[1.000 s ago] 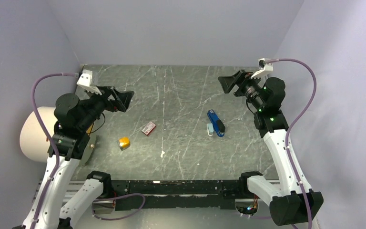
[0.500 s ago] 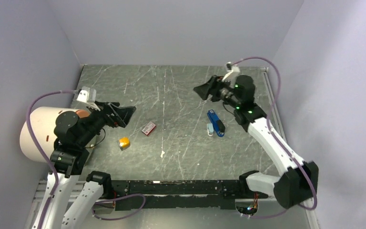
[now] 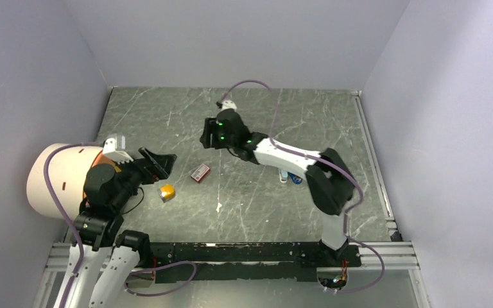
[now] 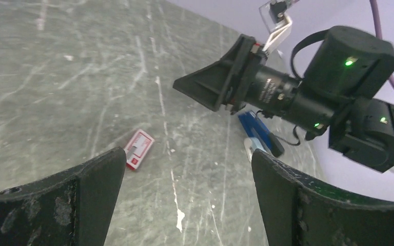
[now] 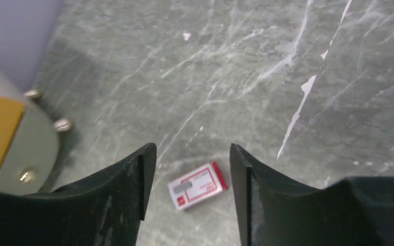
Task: Load the staples into the stapler
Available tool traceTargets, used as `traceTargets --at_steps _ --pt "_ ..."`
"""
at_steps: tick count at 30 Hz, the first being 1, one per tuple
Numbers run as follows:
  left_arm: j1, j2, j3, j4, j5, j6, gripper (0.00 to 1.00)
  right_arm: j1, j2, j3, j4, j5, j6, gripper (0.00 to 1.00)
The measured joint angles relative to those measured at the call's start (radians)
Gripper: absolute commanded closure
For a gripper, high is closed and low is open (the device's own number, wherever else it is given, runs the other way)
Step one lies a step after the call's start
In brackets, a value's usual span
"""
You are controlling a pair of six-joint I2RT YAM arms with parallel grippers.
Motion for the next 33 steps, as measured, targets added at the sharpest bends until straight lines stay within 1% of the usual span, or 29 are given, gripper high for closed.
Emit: traceTargets --at_steps 4,8,14,19,22,27,33 --pt "0.000 -0.031 0.000 -0.047 -0.128 -0.027 0.03 0.052 0.193 0.191 -0.074 0.104 0.018 0.36" --pt "0.000 -0.026 0.001 -0.083 -0.194 -0.037 0.03 0.103 0.338 0.334 -0.181 0.184 0.019 0.38" --pt "0.000 -0.026 0.042 -0.171 -0.310 -0.038 0.03 0.142 0.462 0.483 -0.317 0.239 0.020 0.47" --pt "0.000 -0.028 0.100 -0.217 -0.390 -0.027 0.03 0.153 0.536 0.597 -0.412 0.272 0.006 0.50" --pt "0.000 -0.029 0.105 -0.230 -0.404 -0.024 0.03 0.161 0.557 0.621 -0.463 0.291 -0.006 0.52" --pt "0.000 -0.027 0.103 -0.237 -0.397 -0.024 0.03 0.172 0.561 0.610 -0.529 0.301 -0.025 0.57" --pt "0.000 -0.010 0.079 -0.234 -0.357 -0.025 0.03 0.176 0.512 0.532 -0.539 0.310 -0.043 0.60"
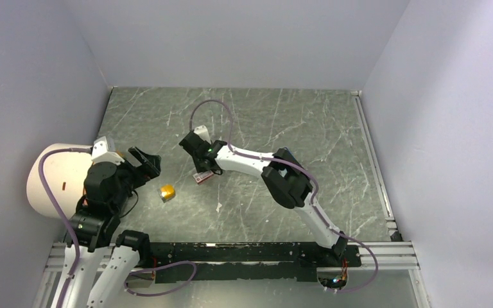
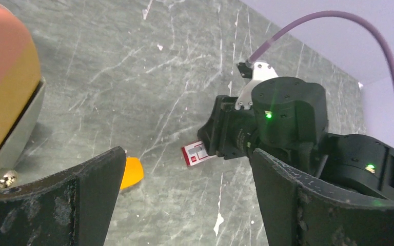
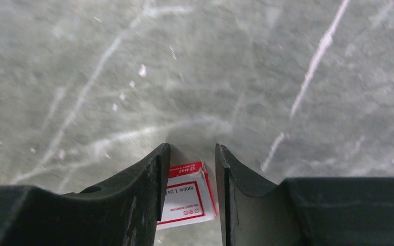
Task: Load the staples into the stapler
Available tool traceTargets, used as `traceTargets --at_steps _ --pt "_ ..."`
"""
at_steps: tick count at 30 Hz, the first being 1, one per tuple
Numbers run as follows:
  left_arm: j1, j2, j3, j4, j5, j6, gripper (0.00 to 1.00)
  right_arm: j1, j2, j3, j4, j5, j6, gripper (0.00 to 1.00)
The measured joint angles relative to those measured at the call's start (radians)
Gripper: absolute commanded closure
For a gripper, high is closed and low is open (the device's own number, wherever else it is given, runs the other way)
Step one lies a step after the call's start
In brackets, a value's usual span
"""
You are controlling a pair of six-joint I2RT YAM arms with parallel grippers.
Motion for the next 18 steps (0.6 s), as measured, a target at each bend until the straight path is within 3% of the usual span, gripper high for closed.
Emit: traceTargets --at_steps 11,18 --pt "0.000 0.074 -0.070 0.014 0.070 -0.018 0.03 -0.008 -0.212 -0.320 0.017 -0.037 -0.002 0.59" --pt "0.000 0.101 -0.097 0.052 0.116 -0.027 0.03 -0.009 -0.311 -0.458 0.106 -0.090 -0.063 0.43"
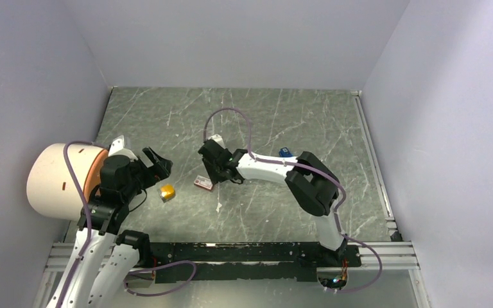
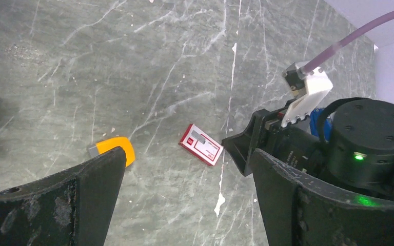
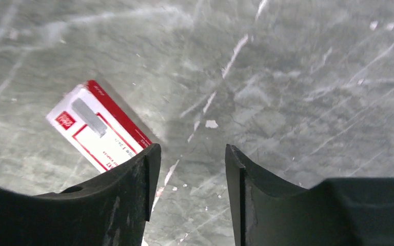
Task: Load the staples into the stapler
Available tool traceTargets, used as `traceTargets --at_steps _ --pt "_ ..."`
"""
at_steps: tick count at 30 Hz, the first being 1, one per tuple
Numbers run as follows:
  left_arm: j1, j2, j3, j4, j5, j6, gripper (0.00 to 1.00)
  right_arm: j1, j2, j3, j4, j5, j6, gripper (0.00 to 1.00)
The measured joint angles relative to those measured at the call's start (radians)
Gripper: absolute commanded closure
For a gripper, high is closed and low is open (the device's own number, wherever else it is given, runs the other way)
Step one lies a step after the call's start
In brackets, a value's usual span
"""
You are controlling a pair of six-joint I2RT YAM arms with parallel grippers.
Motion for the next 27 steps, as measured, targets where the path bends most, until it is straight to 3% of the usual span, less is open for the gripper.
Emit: traceTargets --at_steps 6,12,17,27 --pt "0.000 -0.022 -0.002 0.003 -0.036 -0.021 0.03 -0.003 -0.050 0.002 0.093 -0.056 -0.103 0.26" --pt "0.000 -0.108 0.023 -0.021 -0.150 -0.061 0.03 -0.004 -0.048 0.018 0.137 -0.225 -0.237 0.25" --pt "0.000 -0.117 0.032 -0.034 -0.200 -0.087 0.03 0.007 -0.004 0.055 0.136 -0.318 -0.336 0.28" --pt "0.000 -0.116 0.013 -0.032 -0.197 -0.111 0.03 0.037 0.072 0.079 0.098 -0.336 -0.457 0.46"
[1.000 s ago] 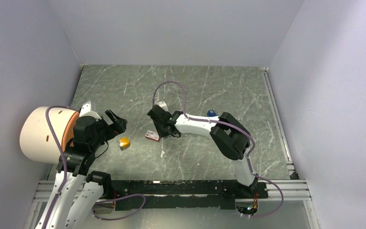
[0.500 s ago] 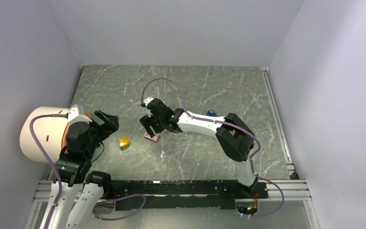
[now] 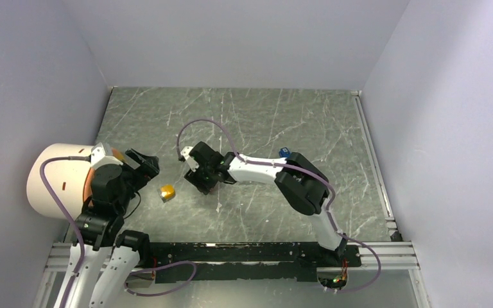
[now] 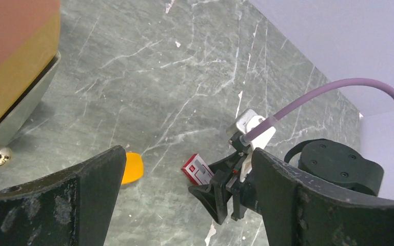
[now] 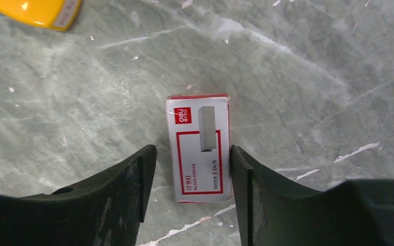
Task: Load the staples into the stapler
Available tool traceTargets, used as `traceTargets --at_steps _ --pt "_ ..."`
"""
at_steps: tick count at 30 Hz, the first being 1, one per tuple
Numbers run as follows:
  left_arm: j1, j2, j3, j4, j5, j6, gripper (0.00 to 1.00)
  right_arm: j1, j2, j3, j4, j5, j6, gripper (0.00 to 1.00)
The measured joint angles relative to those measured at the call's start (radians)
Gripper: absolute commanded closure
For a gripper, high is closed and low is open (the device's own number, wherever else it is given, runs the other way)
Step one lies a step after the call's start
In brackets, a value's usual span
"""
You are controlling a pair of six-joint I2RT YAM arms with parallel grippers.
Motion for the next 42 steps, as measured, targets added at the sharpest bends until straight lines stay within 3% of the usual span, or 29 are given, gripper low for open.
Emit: traceTargets --at_steps 6,16,21,28,37,42 --pt "0.000 0.010 -0.006 0.001 0.009 -0.021 0.03 0.000 0.024 0.026 -0.028 0.027 -0.023 0.55" --pt "0.000 0.075 -0.070 0.058 0.098 -0.040 0.03 -0.029 0.006 0.006 -0.053 0.006 -0.129 0.56" --pt "0.000 0.143 -0.110 0.128 0.153 -0.036 0.07 -0.116 -0.052 -0.076 -0.076 -0.092 -0.245 0.48" --pt "0.000 0.262 -0.209 0.324 0.329 -0.021 0.05 -0.188 -0.080 -0.104 -0.131 -0.190 -0.344 0.27" --pt "0.000 0.444 -0.248 0.529 0.472 -0.051 0.44 -0.183 -0.098 -0.144 -0.089 -0.183 -0.380 0.38" --pt "0.000 0.592 -0.257 0.621 0.547 -0.061 0.45 -0.190 -0.102 -0.155 -0.071 -0.201 -0.405 0.41"
